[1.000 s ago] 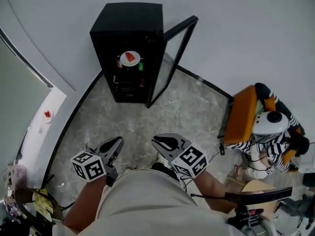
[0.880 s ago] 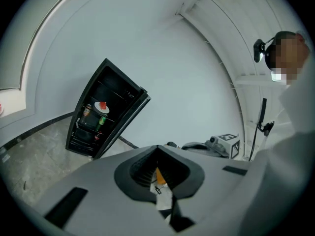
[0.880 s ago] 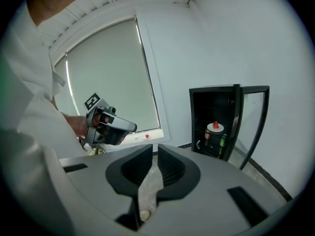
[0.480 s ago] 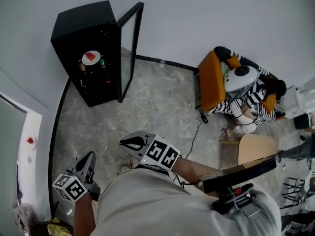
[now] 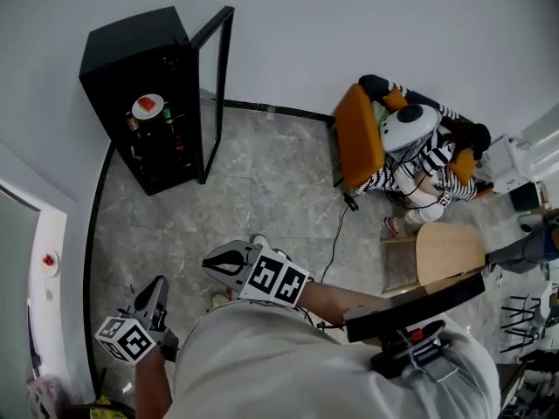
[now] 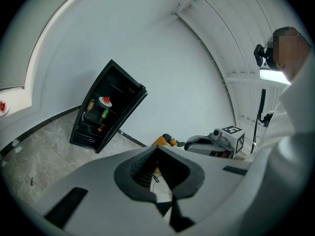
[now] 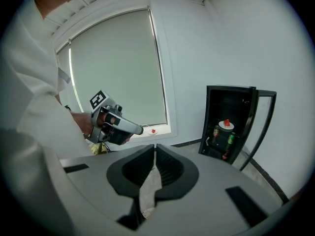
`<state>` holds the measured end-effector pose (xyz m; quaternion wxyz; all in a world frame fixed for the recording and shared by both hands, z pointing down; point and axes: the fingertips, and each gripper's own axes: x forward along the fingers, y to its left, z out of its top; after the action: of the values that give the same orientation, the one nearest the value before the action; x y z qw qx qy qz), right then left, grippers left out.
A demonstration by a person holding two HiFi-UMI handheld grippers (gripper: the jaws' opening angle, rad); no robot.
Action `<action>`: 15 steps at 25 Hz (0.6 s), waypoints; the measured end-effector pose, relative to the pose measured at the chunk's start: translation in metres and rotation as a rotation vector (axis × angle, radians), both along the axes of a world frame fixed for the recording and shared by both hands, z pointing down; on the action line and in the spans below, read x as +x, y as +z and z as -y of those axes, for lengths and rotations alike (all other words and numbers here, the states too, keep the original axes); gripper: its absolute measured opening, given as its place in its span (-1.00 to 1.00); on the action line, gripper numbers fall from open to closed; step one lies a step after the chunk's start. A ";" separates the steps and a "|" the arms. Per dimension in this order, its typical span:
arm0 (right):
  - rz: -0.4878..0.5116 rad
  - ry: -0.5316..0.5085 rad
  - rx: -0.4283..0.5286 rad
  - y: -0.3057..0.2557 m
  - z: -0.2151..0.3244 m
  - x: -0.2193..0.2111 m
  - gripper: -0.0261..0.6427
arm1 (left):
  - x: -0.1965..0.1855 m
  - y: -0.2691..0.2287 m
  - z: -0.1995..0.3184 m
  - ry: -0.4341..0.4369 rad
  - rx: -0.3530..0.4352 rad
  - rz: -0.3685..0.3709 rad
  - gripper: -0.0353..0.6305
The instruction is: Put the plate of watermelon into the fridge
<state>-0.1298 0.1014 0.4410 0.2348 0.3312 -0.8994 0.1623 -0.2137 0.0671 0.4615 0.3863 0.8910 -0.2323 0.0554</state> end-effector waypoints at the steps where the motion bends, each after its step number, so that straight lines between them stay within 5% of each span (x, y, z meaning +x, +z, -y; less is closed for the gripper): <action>1: -0.005 -0.002 0.001 0.000 0.000 -0.001 -0.85 | 0.000 -0.001 0.000 0.000 -0.001 -0.003 -0.86; 15: -0.004 -0.023 0.003 0.005 0.013 0.007 -0.87 | 0.005 0.002 0.006 -0.028 -0.009 0.013 -0.86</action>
<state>-0.1228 0.0888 0.4456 0.2379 0.3217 -0.9028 0.1577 -0.2089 0.0616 0.4631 0.3894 0.8855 -0.2470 0.0569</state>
